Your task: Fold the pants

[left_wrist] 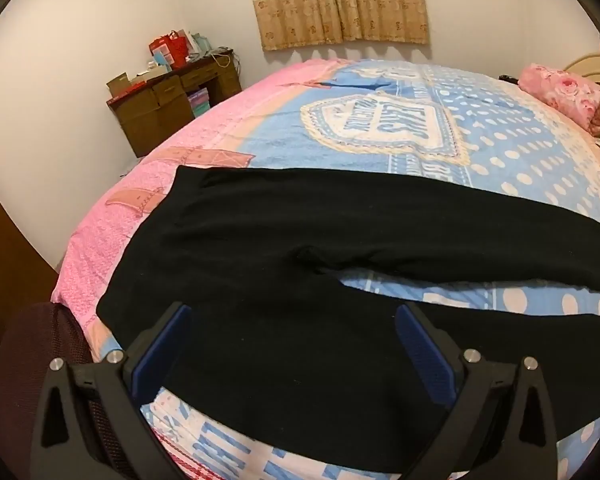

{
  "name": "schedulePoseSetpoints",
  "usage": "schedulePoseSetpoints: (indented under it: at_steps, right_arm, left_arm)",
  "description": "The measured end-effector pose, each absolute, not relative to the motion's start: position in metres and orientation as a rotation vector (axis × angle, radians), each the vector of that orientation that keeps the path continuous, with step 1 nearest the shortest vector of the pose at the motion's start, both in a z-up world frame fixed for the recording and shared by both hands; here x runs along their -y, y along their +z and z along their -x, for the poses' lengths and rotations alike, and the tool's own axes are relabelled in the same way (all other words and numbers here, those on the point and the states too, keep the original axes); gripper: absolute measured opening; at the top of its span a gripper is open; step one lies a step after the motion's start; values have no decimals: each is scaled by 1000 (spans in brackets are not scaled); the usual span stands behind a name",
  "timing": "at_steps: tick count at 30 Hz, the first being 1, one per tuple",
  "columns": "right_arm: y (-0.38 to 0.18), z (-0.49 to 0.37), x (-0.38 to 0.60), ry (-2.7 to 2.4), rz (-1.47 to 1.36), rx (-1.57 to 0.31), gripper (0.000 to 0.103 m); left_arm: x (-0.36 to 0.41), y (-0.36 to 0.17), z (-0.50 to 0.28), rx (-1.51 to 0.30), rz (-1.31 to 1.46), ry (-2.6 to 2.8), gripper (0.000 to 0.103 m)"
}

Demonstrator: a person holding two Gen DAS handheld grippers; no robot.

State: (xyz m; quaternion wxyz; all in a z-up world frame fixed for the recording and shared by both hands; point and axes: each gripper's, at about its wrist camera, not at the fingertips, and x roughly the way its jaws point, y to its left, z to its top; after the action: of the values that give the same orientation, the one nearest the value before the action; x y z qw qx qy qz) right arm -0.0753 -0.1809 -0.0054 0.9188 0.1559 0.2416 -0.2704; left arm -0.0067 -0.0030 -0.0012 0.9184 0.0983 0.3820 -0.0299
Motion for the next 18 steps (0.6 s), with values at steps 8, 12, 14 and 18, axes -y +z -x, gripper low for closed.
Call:
schedulePoseSetpoints:
  at_steps: [8, 12, 14, 18]
  right_arm:
    - [-9, 73, 180, -553, -319, -513, 102]
    - [-10, 72, 180, -552, -323, -516, 102]
    - [-10, 72, 180, -553, -321, -516, 102]
    - [-11, 72, 181, -552, -323, -520, 102]
  left_arm:
    - [8, -2, 10, -790, -214, -59, 103]
    - [11, -4, 10, -783, -238, -46, 103]
    - [13, -4, 11, -784, -245, -43, 103]
    - [14, -5, 10, -783, -249, -44, 103]
